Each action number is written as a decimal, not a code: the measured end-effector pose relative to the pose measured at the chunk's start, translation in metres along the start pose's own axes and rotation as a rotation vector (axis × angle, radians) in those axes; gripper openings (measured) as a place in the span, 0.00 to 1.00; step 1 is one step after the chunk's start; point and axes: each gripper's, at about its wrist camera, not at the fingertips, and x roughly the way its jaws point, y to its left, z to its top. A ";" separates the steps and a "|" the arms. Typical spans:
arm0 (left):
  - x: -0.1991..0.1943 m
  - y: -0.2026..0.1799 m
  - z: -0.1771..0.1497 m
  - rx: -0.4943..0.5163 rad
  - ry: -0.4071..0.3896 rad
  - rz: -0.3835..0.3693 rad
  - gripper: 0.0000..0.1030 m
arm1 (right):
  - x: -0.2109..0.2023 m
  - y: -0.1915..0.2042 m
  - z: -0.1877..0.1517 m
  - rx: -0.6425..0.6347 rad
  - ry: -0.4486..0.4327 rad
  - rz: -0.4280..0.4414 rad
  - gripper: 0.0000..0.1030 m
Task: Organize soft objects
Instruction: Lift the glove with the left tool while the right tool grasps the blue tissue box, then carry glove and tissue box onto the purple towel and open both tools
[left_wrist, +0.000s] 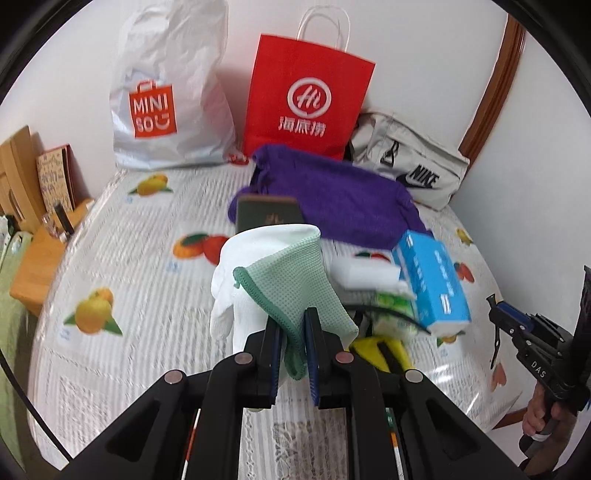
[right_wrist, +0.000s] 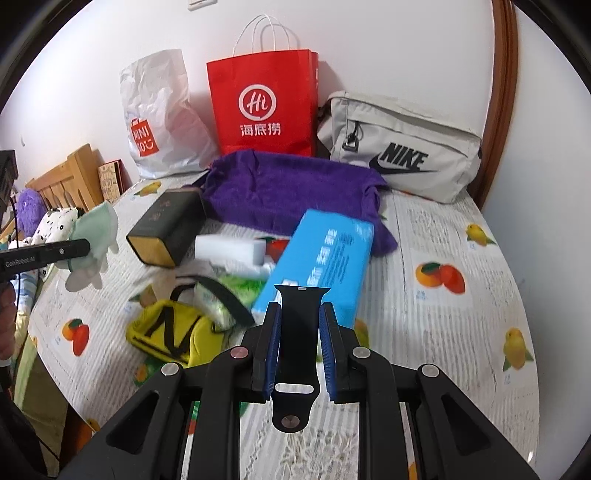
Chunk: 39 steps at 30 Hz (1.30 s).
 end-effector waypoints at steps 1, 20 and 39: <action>-0.002 0.000 0.005 -0.001 -0.007 -0.001 0.12 | 0.000 0.000 0.003 -0.003 -0.003 0.001 0.20; 0.020 0.014 0.100 -0.056 -0.118 -0.008 0.12 | 0.038 -0.015 0.091 -0.026 -0.050 -0.036 0.20; 0.118 0.026 0.166 -0.037 -0.033 -0.016 0.12 | 0.133 -0.027 0.134 -0.031 0.026 -0.062 0.20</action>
